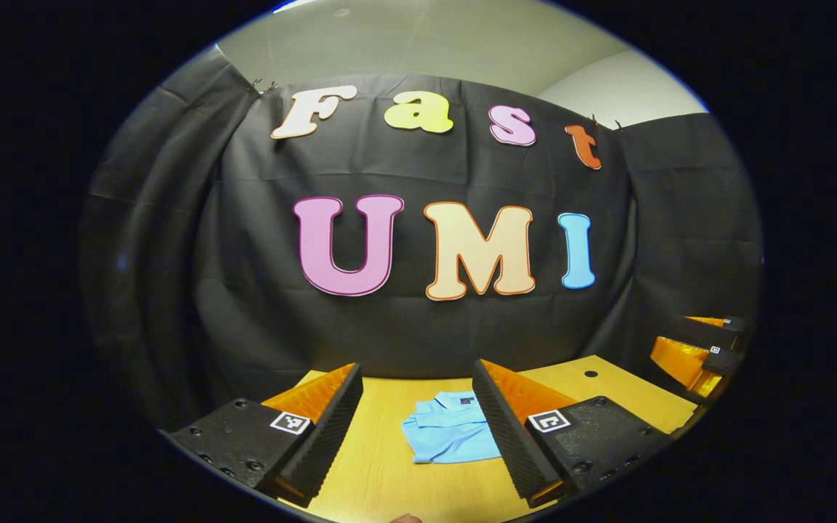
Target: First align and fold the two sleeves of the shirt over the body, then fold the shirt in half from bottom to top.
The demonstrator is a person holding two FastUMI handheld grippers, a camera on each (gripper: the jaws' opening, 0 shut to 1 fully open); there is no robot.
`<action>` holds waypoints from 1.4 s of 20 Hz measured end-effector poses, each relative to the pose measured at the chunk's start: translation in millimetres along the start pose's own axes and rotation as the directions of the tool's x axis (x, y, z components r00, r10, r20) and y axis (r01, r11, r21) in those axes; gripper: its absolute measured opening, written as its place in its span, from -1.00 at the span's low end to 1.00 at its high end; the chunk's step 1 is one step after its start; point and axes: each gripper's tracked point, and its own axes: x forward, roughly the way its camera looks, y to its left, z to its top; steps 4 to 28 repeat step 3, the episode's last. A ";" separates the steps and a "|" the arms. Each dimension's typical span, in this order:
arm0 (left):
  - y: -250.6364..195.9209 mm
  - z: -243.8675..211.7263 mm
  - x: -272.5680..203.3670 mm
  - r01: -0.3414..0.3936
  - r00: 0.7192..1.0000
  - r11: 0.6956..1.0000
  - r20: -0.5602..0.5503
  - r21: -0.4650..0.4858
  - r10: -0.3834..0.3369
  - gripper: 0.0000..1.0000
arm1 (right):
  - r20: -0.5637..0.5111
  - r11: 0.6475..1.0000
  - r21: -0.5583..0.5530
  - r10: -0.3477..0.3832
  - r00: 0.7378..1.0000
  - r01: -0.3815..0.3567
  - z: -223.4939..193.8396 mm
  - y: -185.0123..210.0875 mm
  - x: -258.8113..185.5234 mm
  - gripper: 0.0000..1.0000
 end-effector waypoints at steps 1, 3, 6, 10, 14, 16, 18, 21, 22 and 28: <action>4.4 1.5 -8.3 -0.006 1.000 1.000 0.002 0.005 0.006 0.84 | 0.008 1.000 0.003 -0.001 1.000 0.001 3.8 0.9 -7.3 0.99; 12.7 5.5 -20.6 -0.018 1.000 1.000 0.009 0.003 0.018 0.83 | 0.007 1.000 0.005 0.000 1.000 0.000 5.0 5.3 -17.2 0.99; 12.7 5.5 -20.6 -0.018 1.000 1.000 0.009 0.003 0.018 0.83 | 0.007 1.000 0.005 0.000 1.000 0.000 5.0 5.3 -17.2 0.99; 12.7 5.5 -20.6 -0.018 1.000 1.000 0.009 0.003 0.018 0.83 | 0.007 1.000 0.005 0.000 1.000 0.000 5.0 5.3 -17.2 0.99; 12.7 5.5 -20.6 -0.018 1.000 1.000 0.009 0.003 0.018 0.83 | 0.007 1.000 0.005 0.000 1.000 0.000 5.0 5.3 -17.2 0.99; 12.7 5.5 -20.6 -0.018 1.000 1.000 0.009 0.003 0.018 0.83 | 0.007 1.000 0.005 0.000 1.000 0.000 5.0 5.3 -17.2 0.99; 12.7 5.5 -20.6 -0.018 1.000 1.000 0.009 0.003 0.018 0.83 | 0.007 1.000 0.005 0.000 1.000 0.000 5.0 5.3 -17.2 0.99; 12.7 5.5 -20.6 -0.018 1.000 1.000 0.009 0.003 0.018 0.83 | 0.007 1.000 0.005 0.000 1.000 0.000 5.0 5.3 -17.2 0.99; 12.7 5.5 -20.6 -0.018 1.000 1.000 0.009 0.003 0.018 0.83 | 0.007 1.000 0.005 0.000 1.000 0.000 5.0 5.3 -17.2 0.99; 12.7 5.5 -20.6 -0.018 1.000 1.000 0.009 0.003 0.018 0.83 | 0.007 1.000 0.005 0.000 1.000 0.000 5.0 5.3 -17.2 0.99</action>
